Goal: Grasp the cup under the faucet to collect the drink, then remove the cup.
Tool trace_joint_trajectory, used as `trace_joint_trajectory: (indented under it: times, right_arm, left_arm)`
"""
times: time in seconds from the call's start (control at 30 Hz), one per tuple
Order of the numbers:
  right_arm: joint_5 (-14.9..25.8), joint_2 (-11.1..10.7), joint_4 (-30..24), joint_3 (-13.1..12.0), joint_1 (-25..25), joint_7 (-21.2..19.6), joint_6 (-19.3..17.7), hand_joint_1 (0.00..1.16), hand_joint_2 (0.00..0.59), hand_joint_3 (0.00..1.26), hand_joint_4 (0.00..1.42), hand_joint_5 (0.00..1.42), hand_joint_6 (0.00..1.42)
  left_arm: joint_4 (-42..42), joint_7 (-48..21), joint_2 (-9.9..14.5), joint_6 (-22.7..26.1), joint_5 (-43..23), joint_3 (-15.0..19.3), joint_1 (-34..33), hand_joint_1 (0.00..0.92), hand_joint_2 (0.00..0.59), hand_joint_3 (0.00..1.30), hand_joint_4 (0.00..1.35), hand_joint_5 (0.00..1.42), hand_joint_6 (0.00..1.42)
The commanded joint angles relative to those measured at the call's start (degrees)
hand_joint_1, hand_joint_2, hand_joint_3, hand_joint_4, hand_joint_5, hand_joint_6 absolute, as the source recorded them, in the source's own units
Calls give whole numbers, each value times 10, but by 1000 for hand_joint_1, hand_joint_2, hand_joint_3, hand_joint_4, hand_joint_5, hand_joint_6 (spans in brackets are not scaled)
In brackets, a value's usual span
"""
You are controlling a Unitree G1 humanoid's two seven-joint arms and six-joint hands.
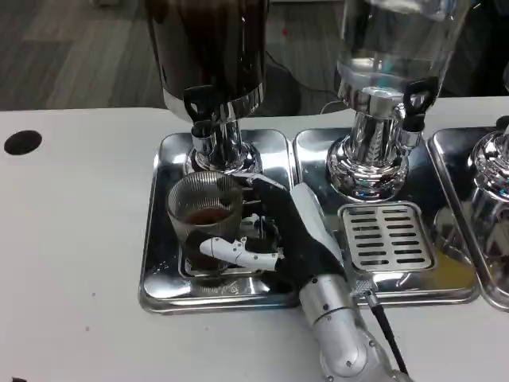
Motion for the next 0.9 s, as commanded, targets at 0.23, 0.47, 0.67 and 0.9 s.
trace_joint_trajectory:
  times: [0.23,0.47,0.67,0.9]
  right_arm:
    - [10,5,-36,-8,21,5,-26,700,102,386,428,448,278]
    - [16,-1,-68,-13,39,13,-27,699,102,388,443,455,278]
    - [18,-6,-87,-17,56,21,-30,700,102,396,444,465,285]
    - [22,-8,-102,-23,74,29,-38,699,102,397,444,476,312]
  left_arm:
    - [-2,-8,2,4,2,-7,1,0,104,284,144,208,423]
    - [-4,-11,4,9,6,-14,-3,0,104,283,144,208,419]
    - [-7,-15,4,13,11,-20,-6,0,104,282,144,208,419]
    - [-12,-18,4,18,19,-28,-10,0,104,280,144,208,418]
